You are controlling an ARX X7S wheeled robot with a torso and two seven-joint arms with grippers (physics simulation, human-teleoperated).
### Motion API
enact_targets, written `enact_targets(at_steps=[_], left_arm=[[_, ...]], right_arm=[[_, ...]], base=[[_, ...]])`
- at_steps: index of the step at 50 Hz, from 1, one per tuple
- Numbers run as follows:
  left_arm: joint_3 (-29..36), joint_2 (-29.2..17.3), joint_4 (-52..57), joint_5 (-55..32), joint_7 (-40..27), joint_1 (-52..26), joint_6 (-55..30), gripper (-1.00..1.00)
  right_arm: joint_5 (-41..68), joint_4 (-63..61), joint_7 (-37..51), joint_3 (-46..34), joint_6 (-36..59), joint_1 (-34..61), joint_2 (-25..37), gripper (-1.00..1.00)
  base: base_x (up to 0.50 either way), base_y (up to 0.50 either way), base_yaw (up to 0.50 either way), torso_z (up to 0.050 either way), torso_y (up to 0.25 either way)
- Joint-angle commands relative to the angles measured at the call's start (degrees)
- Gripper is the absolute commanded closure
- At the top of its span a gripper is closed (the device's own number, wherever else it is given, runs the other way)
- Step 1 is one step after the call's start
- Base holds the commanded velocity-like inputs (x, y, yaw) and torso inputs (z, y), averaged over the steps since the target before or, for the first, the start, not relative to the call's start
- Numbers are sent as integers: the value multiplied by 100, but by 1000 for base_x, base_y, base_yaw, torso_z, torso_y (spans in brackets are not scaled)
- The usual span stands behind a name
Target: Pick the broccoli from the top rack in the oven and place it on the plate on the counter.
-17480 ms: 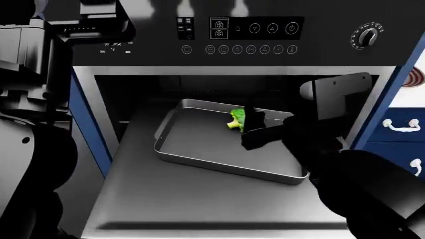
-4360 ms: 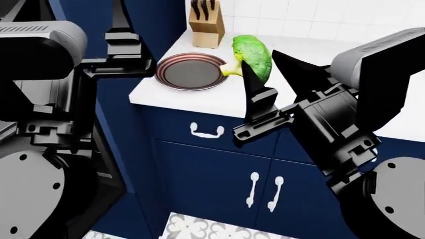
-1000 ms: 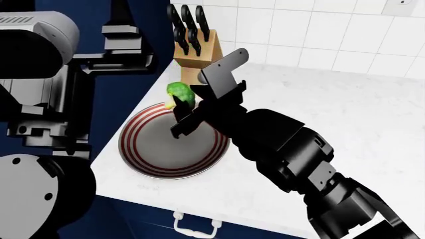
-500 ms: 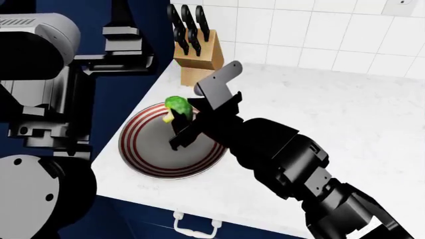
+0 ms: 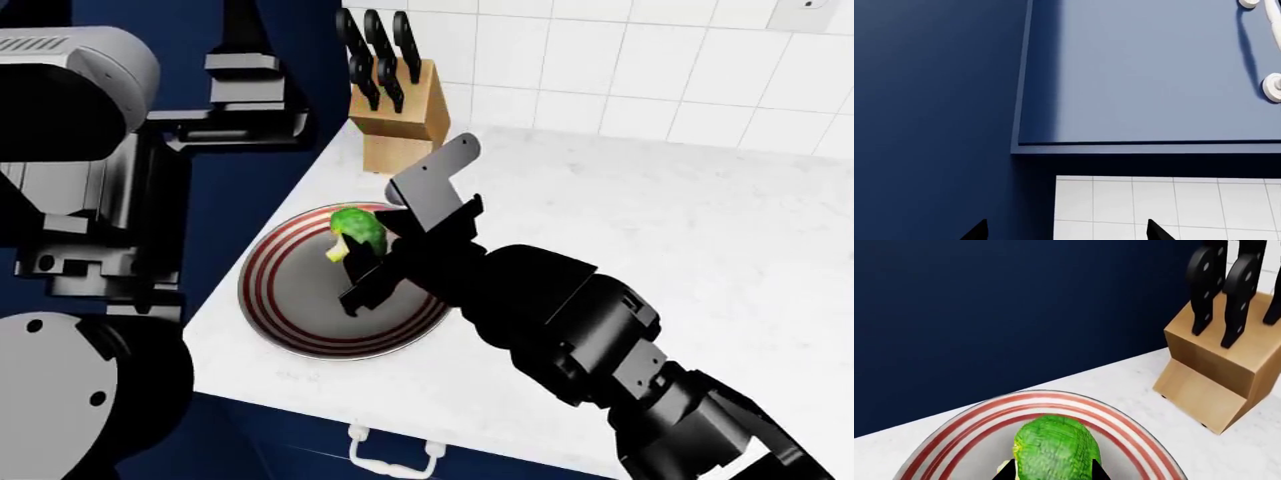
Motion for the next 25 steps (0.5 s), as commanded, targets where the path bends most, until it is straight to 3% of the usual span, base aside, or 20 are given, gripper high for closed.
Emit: enact_targets(at_steps=[1,25], left_arm=[[8,-15,-7,-31,-15,-23,8,-100],[27,-54,1,-34,-70,24,77,-100]], right_arm=[[-52,-18,-54,-43,96,58,5,100],[183,272,-171,-58,418,226,-92,100]], base=[[0,0,0,0,0],[0,0,0,0,0]])
